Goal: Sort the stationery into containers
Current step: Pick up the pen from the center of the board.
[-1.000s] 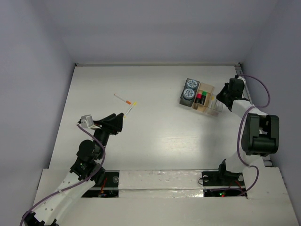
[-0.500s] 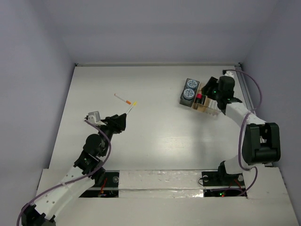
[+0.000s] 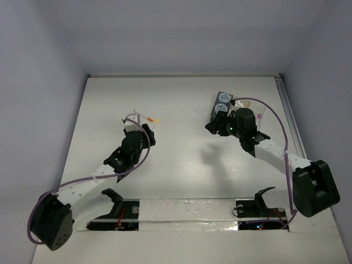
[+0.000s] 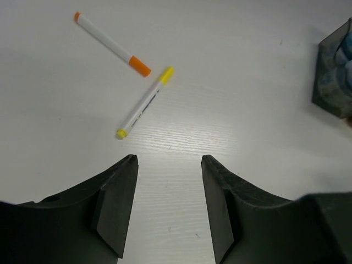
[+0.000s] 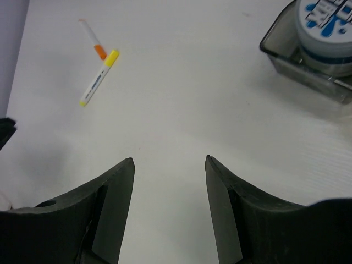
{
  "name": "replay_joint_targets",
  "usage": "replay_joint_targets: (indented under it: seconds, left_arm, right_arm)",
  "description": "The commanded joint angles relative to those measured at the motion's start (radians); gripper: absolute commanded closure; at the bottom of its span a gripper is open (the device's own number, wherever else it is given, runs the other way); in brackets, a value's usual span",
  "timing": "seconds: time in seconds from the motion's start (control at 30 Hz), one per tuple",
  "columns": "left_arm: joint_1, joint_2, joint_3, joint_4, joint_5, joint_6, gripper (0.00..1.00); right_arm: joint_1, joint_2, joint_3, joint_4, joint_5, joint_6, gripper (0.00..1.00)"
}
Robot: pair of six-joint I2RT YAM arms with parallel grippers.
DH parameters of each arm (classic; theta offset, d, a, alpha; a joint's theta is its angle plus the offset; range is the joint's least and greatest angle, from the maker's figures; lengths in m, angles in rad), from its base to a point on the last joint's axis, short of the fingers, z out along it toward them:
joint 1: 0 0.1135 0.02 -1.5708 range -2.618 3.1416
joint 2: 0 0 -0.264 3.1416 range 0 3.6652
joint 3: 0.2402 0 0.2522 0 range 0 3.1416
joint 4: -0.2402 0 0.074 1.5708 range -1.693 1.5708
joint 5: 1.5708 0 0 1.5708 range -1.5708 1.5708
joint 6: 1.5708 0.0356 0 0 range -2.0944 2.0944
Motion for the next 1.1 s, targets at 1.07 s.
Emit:
replay_joint_targets:
  seconds: [1.07]
  left_arm:
    - [0.193,0.751,0.490,-0.158,0.209,0.192,0.47]
  right_arm:
    - [0.046,-0.168,-0.057,0.032,-0.222,-0.008,0.40]
